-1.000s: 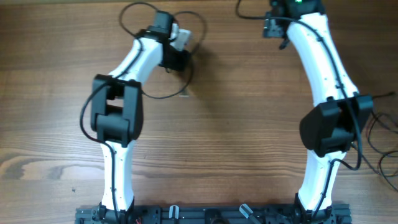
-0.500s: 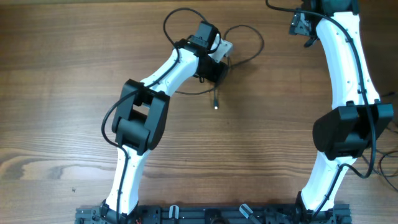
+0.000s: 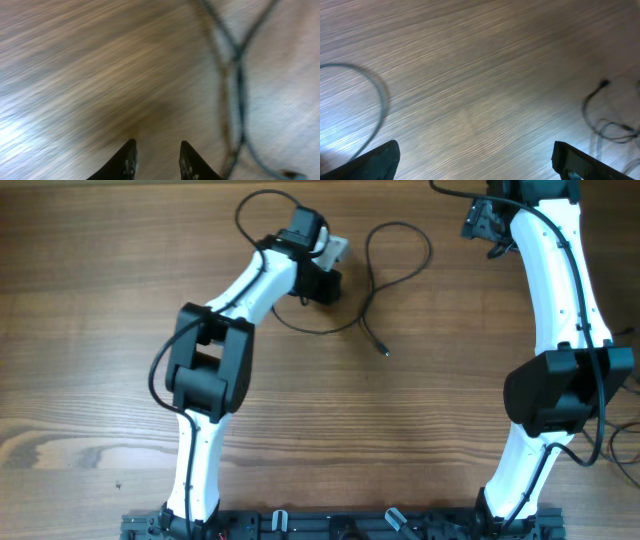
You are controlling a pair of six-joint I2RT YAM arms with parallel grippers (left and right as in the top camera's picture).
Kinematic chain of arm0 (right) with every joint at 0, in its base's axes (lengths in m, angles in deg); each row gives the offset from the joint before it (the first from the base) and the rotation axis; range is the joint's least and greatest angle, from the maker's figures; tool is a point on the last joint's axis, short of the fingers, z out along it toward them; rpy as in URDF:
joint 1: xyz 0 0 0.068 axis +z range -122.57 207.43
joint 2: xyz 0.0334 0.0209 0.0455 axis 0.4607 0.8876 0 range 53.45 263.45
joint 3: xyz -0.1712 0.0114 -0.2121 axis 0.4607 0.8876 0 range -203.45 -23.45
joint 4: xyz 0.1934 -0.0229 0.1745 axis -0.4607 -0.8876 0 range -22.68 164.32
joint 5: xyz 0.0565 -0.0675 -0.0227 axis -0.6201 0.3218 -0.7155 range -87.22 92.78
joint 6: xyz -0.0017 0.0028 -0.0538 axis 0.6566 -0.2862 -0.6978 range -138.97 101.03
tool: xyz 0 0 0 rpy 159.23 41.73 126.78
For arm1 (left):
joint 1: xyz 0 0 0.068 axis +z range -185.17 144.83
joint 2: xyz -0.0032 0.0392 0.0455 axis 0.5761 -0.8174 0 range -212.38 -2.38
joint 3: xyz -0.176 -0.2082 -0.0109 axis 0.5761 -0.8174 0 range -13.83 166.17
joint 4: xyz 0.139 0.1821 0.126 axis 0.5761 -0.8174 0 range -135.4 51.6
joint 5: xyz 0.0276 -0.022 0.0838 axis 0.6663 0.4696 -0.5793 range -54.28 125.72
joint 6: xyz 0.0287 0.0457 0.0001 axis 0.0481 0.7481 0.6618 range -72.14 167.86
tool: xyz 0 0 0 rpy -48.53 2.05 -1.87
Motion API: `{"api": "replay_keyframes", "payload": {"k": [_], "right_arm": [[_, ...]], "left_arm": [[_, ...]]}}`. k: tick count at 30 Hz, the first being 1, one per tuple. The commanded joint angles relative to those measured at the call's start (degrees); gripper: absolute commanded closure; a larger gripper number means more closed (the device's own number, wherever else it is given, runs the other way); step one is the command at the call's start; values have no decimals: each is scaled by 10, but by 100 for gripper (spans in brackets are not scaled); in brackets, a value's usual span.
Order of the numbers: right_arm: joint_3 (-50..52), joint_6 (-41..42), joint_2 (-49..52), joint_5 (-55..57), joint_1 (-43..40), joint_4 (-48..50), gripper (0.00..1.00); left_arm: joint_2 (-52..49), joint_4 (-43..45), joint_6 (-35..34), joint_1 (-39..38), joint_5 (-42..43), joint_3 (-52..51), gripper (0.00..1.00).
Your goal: Untangle cables
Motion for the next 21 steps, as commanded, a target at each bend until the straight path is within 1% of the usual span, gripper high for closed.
{"api": "replay_keyframes", "payload": {"k": [1, 3, 7, 11, 14, 17, 21], "right_arm": [[1, 22, -19, -81, 0, -2, 0], [10, 37, -18, -108, 10, -2, 0], [39, 37, -18, -125, 47, 4, 0], [93, 39, -18, -125, 105, 48, 0], [137, 93, -18, -124, 148, 94, 0], [180, 171, -18, -120, 179, 125, 0], [229, 208, -17, -117, 203, 157, 0]], "left_arm": [[34, -12, -3, 28, -8, 9, 66], [59, -26, -3, 43, -31, 9, 62], [94, -49, -3, 61, -64, 9, 64], [131, -57, -3, 87, -63, 9, 66], [152, -64, -3, 113, -63, 9, 66], [164, -74, -3, 139, -63, 9, 66], [169, -83, -3, 174, -63, 9, 66]]}}
